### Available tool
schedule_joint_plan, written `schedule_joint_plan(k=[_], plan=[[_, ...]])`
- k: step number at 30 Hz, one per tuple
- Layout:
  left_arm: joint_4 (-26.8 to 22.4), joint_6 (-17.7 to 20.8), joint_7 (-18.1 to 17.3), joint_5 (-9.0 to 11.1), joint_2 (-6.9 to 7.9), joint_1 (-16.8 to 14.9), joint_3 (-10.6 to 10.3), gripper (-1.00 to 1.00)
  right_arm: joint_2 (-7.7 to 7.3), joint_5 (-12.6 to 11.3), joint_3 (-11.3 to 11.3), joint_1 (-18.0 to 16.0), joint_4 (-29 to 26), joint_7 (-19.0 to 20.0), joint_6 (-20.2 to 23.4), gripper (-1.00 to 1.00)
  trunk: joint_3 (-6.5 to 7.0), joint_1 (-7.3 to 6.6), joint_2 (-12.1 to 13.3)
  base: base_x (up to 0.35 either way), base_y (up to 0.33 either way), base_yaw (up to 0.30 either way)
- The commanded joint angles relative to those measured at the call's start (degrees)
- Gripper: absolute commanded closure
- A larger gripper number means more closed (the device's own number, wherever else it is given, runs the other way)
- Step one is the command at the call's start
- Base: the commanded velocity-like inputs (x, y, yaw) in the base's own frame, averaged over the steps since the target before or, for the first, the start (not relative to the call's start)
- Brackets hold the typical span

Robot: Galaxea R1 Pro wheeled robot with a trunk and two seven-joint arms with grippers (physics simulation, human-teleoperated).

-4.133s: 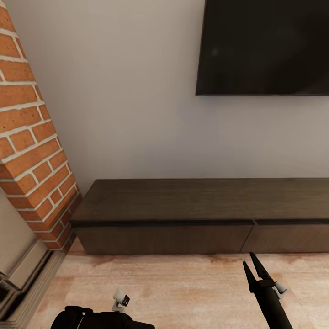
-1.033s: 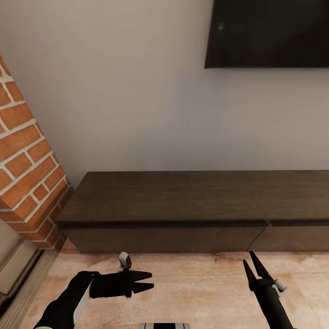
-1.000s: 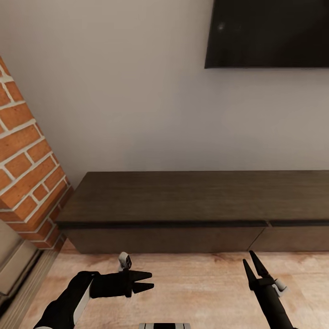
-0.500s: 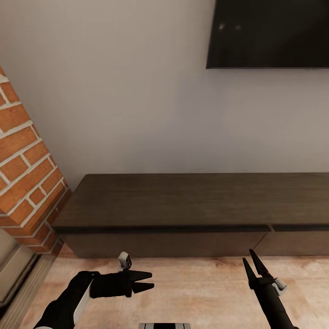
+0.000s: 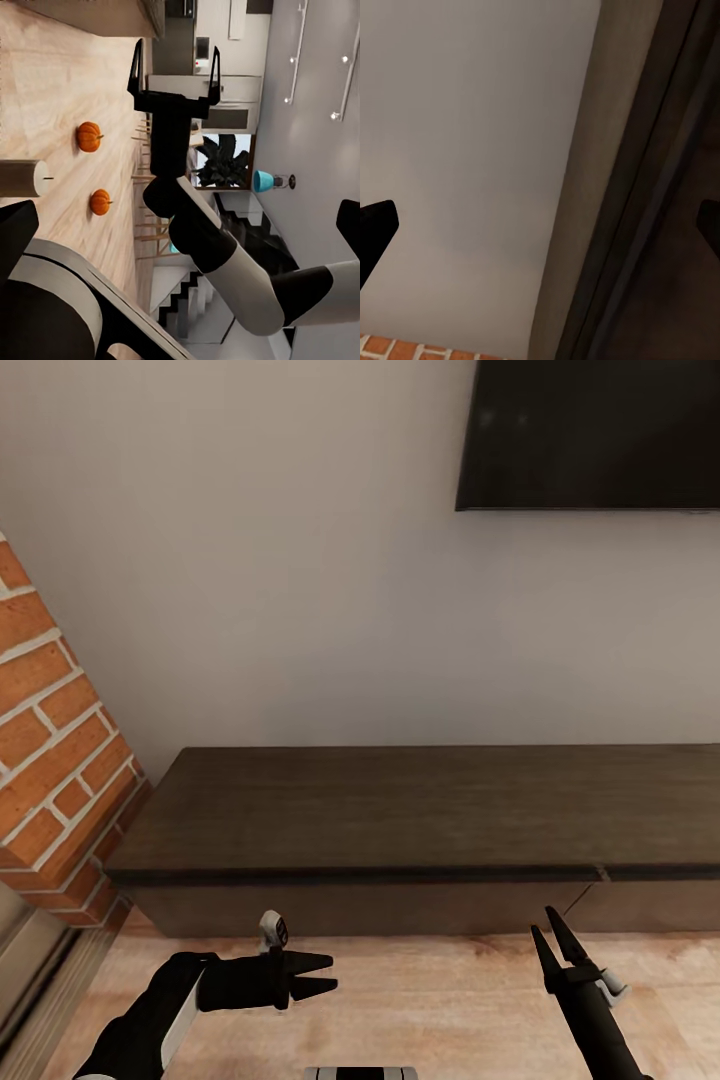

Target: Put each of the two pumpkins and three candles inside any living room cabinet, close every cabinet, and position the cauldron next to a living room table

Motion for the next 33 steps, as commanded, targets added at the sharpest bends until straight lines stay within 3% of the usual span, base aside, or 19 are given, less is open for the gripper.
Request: schedule_joint_plan(k=[1,28,33], plan=[[-0.01,0.60,-0.18,0.15,0.04,-0.02,-0.18,-1.00,-0.01,-0.60,0.00,-0.02,0.01,0.15,0.59,-1.00,-0.04,0.00,-0.02,0.053,0.000,0.000],[-0.18,0.60,-0.37,0.17,0.18,0.00,-0.05,-1.00,-0.01,-0.60,0.00,-0.02,0.15,0.15,0.59,-1.00,-0.04,0.00,-0.02,0.053,0.000,0.000],[-0.19,0.60,-0.38,0.15,0.15,-0.02,-0.09,-1.00,-0.01,-0.67,0.00,-0.02,0.43,0.15,0.74,-1.00,-1.15,0.12,-0.08,0.000,0.000,0.000]])
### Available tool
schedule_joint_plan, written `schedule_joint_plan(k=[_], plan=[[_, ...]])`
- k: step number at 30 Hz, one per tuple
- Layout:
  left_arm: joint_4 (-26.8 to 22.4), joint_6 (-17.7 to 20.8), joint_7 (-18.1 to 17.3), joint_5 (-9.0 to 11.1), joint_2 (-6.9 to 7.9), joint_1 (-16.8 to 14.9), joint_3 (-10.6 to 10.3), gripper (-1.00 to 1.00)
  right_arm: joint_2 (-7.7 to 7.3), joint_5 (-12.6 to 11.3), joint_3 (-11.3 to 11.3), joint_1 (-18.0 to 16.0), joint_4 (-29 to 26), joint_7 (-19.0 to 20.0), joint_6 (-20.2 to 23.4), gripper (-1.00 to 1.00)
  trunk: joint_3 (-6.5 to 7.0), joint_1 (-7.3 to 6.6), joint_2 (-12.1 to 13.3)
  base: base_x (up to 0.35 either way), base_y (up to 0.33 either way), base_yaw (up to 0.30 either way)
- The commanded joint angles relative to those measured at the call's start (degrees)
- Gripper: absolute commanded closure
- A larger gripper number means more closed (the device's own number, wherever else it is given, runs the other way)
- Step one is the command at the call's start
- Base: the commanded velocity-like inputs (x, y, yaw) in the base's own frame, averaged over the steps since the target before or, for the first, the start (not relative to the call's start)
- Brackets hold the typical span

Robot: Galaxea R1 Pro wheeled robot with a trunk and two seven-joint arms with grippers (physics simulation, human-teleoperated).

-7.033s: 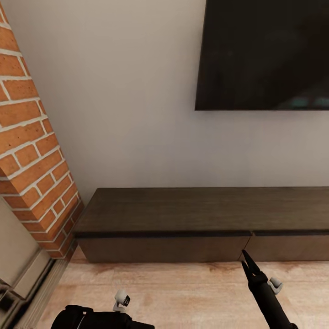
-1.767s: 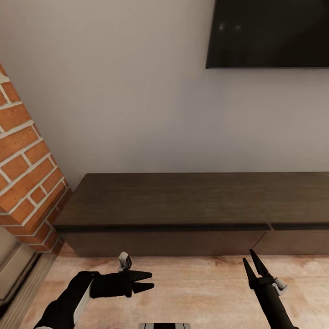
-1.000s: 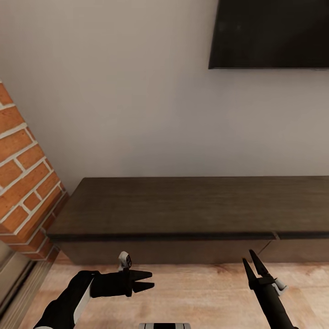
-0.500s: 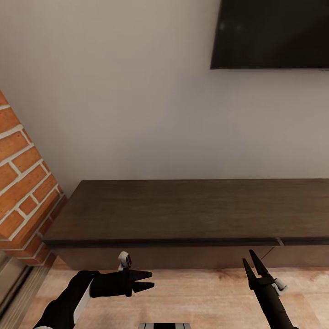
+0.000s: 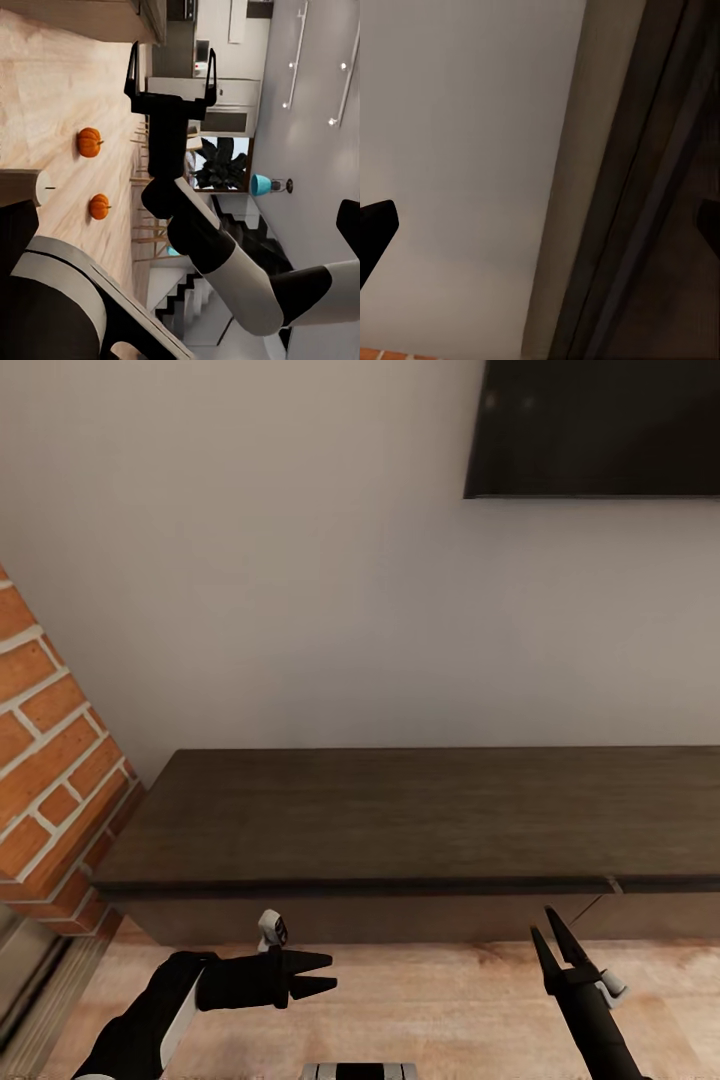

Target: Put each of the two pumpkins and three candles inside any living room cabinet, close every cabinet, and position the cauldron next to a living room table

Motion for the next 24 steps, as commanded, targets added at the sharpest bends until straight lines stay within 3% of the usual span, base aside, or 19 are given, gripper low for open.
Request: schedule_joint_plan(k=[1,8,13,18,24], plan=[[-0.01,0.60,-0.17,0.15,0.07,-0.03,-0.19,-1.00,-0.01,-0.65,0.00,-0.02,0.05,0.15,0.67,-1.00,-0.27,0.01,-0.03,0.000,0.000,0.000],[-0.01,0.60,-0.31,0.25,0.09,0.01,-0.14,-1.00,-0.07,-1.19,0.00,-0.02,0.16,1.24,0.91,-1.00,-1.82,0.19,-0.13,0.000,0.000,0.000],[-0.01,0.61,-0.64,0.32,0.24,-0.02,-0.12,-1.00,-0.14,-1.37,-0.10,-0.02,-0.32,4.23,1.10,-1.00,-2.93,0.32,-0.19,0.000,0.000,0.000],[-0.01,0.62,-0.58,0.33,0.14,-0.03,-0.11,-1.00,-1.75,-1.48,-0.17,-0.02,-0.73,7.76,1.16,-1.00,-2.93,0.32,-0.19,0.000,0.000,0.000],[-0.01,0.61,-0.56,0.33,0.10,0.01,-0.12,-1.00,-2.43,-1.44,-0.18,-0.02,-0.92,8.66,1.23,-1.00,-4.26,0.48,-0.27,0.000,0.000,0.000]])
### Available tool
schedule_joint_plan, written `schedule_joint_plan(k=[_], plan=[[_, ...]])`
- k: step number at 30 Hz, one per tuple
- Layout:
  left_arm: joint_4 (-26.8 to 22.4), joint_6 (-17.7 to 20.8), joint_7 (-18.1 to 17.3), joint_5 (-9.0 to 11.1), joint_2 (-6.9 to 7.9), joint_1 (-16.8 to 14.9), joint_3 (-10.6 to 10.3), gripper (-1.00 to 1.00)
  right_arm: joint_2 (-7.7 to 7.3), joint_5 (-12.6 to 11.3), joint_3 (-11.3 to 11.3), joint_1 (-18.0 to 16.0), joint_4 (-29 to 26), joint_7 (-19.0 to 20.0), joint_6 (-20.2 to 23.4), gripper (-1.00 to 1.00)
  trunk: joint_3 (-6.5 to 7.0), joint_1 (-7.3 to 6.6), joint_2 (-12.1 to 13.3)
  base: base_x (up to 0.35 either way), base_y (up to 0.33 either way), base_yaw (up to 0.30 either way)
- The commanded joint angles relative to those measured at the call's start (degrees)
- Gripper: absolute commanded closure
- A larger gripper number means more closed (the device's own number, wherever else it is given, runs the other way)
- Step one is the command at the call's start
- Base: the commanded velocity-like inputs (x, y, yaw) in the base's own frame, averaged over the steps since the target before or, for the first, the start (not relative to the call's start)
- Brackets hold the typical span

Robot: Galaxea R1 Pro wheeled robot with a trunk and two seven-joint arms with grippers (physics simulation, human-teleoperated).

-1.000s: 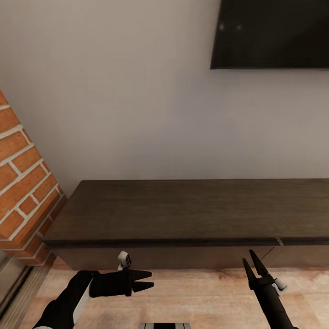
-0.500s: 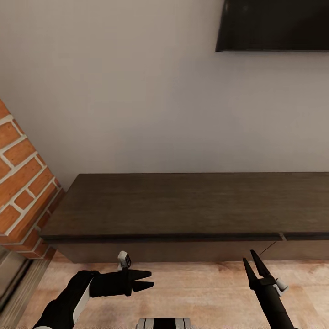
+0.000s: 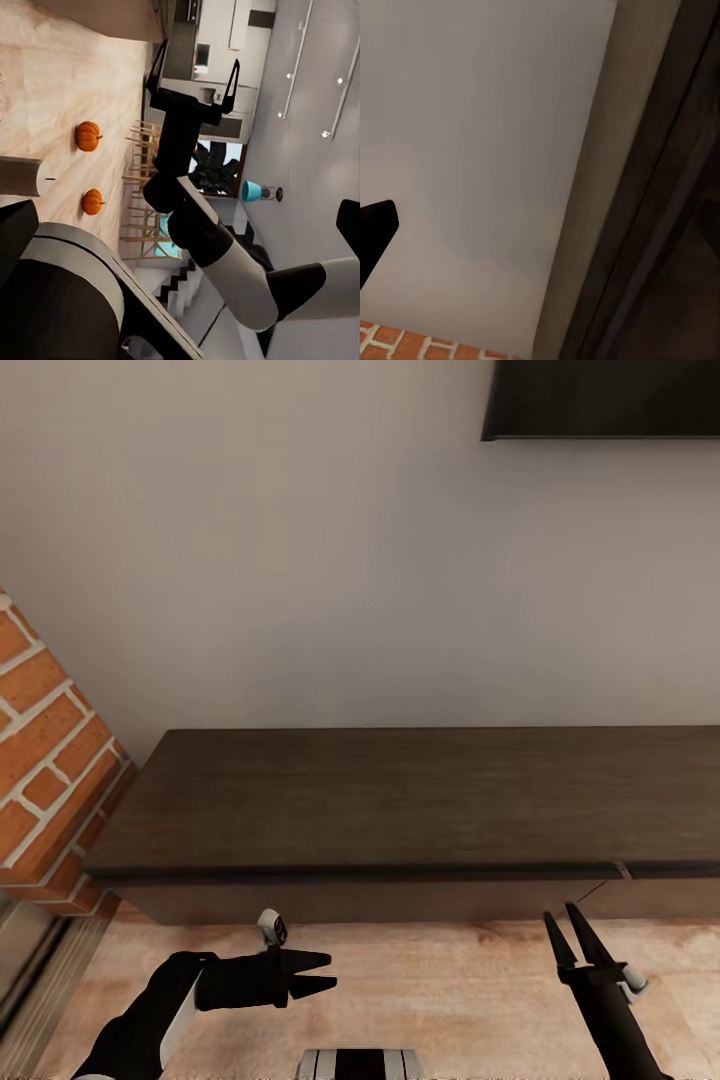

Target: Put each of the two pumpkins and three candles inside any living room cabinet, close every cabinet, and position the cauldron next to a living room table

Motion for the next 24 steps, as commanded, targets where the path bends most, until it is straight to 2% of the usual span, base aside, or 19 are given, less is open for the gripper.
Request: schedule_joint_plan(k=[1,24], plan=[[-0.01,0.60,-0.20,0.15,0.06,-0.04,-0.18,-1.00,-0.09,-0.54,0.02,-0.02,0.07,0.15,0.60,-1.00,-0.27,0.01,-0.03,0.000,0.000,0.000],[-0.09,0.60,-0.31,0.23,0.05,0.01,-0.25,-1.00,-0.23,-0.56,0.02,-0.02,0.70,0.16,0.61,-1.00,-5.36,0.61,-0.34,0.000,0.000,0.000]])
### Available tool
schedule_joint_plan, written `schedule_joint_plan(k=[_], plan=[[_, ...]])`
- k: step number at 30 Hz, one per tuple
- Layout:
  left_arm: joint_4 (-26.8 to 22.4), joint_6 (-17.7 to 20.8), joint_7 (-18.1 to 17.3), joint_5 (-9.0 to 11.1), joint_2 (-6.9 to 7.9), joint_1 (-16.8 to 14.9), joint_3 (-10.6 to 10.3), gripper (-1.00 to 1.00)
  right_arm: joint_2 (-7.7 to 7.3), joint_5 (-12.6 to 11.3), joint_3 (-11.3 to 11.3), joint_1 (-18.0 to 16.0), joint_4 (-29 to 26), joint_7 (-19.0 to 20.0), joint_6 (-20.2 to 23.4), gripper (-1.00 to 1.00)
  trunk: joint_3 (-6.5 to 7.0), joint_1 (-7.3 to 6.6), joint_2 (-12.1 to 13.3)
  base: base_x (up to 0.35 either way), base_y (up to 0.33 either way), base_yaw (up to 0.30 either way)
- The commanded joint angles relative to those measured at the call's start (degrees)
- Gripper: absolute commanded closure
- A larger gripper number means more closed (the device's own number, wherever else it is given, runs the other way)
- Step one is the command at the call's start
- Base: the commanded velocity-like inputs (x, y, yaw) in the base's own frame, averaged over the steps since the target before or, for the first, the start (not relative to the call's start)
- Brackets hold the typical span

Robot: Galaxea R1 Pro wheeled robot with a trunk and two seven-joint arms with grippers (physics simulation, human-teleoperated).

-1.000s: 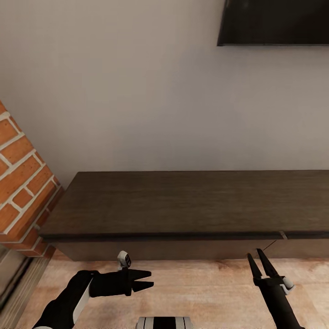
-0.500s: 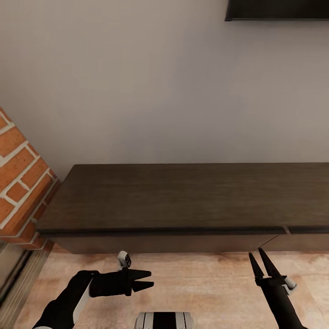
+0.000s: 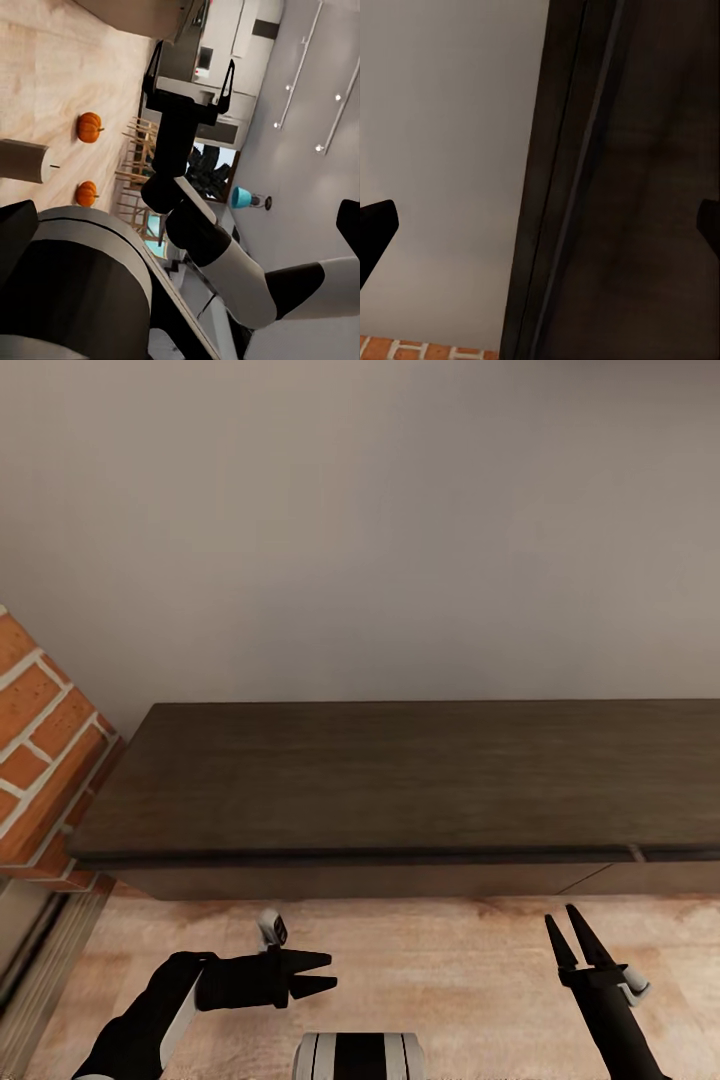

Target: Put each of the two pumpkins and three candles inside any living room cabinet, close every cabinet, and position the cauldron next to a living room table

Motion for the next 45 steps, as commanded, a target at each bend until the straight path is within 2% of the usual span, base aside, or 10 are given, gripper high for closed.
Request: schedule_joint_plan(k=[1,14,26,45], plan=[[-0.01,0.60,-0.18,0.15,0.06,-0.02,-0.18,-1.00,-0.01,-0.56,0.02,-0.02,0.01,0.14,0.60,-1.00,-0.27,0.01,-0.03,0.000,0.000,0.000],[-2.09,0.75,-0.18,0.09,0.06,-0.01,-0.02,-1.00,-0.01,-0.60,0.02,-0.02,0.01,0.28,0.58,-1.00,-0.27,0.01,-0.03,0.000,0.000,0.000],[-2.20,0.72,-0.18,0.09,0.06,-0.01,-0.06,-1.00,-0.01,-0.65,-0.06,-0.02,-0.06,3.47,0.60,-1.00,-0.27,0.01,-0.03,0.009,0.000,0.000],[-2.20,0.72,-0.12,0.06,-0.02,-0.01,-0.10,-1.00,-0.01,-0.61,-0.06,-0.02,0.01,2.98,1.83,-1.00,-0.27,0.01,-0.03,0.109,0.000,0.000]])
